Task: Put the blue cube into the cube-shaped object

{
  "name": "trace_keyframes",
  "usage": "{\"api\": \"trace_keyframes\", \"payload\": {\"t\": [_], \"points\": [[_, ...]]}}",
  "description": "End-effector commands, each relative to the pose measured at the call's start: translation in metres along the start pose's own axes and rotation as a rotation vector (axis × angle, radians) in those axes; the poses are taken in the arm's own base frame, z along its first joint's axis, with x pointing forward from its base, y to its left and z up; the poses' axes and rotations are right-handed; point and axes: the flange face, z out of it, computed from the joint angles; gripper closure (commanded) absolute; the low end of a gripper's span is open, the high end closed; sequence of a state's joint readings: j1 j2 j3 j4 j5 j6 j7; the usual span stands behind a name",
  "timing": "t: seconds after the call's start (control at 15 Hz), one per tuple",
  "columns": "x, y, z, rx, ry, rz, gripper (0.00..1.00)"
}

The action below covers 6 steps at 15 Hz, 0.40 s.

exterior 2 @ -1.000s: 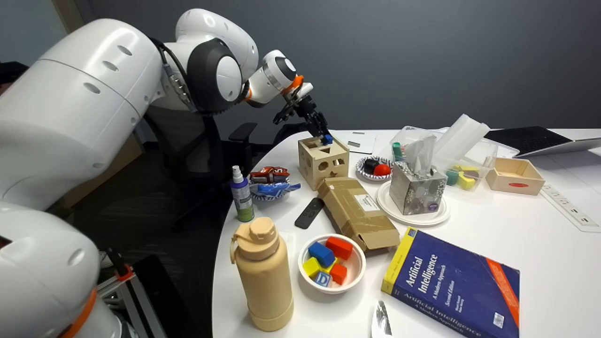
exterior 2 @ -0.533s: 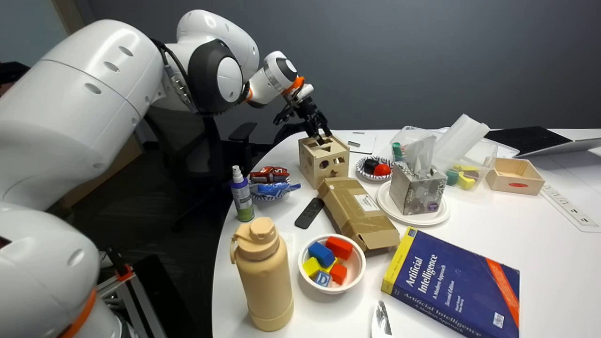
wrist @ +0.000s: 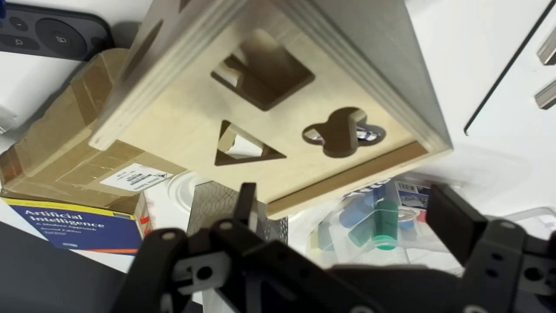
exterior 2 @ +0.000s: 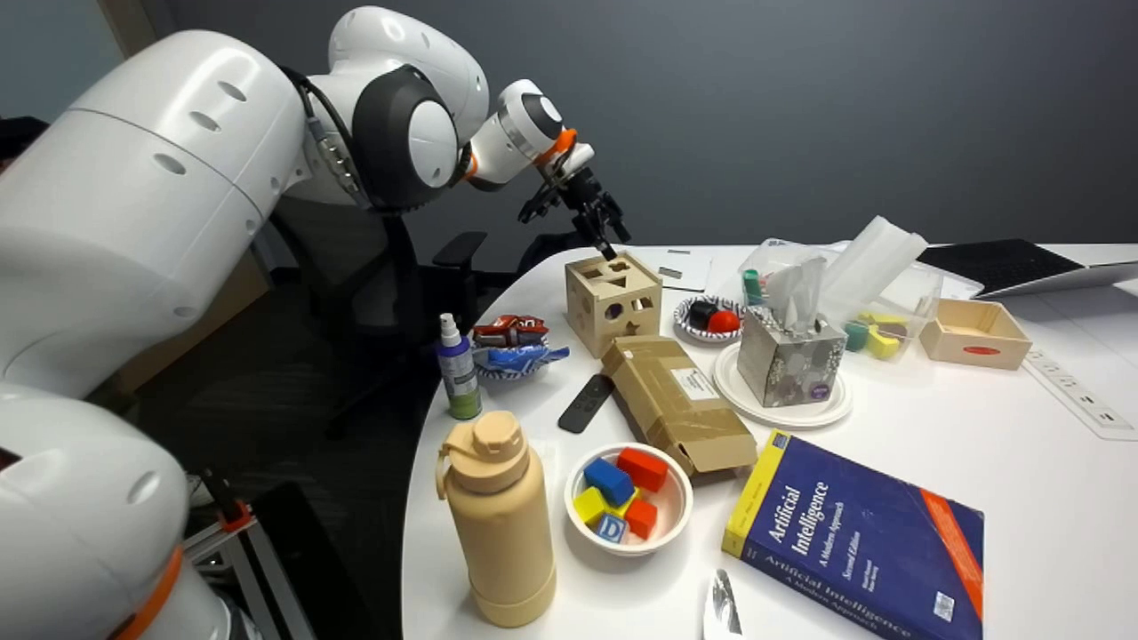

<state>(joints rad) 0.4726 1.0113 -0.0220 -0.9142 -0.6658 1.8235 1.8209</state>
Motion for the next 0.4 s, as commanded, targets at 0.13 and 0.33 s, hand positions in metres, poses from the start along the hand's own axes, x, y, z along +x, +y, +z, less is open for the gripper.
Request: {"api": "trace_keyframes", "payload": {"t": [0.13,0.33], "points": [[0.024,0.001,-0.032,0.009,-0.005,0.031,0.00],[0.027,0.001,-0.037,0.018,-0.009,0.027,0.00]]}}
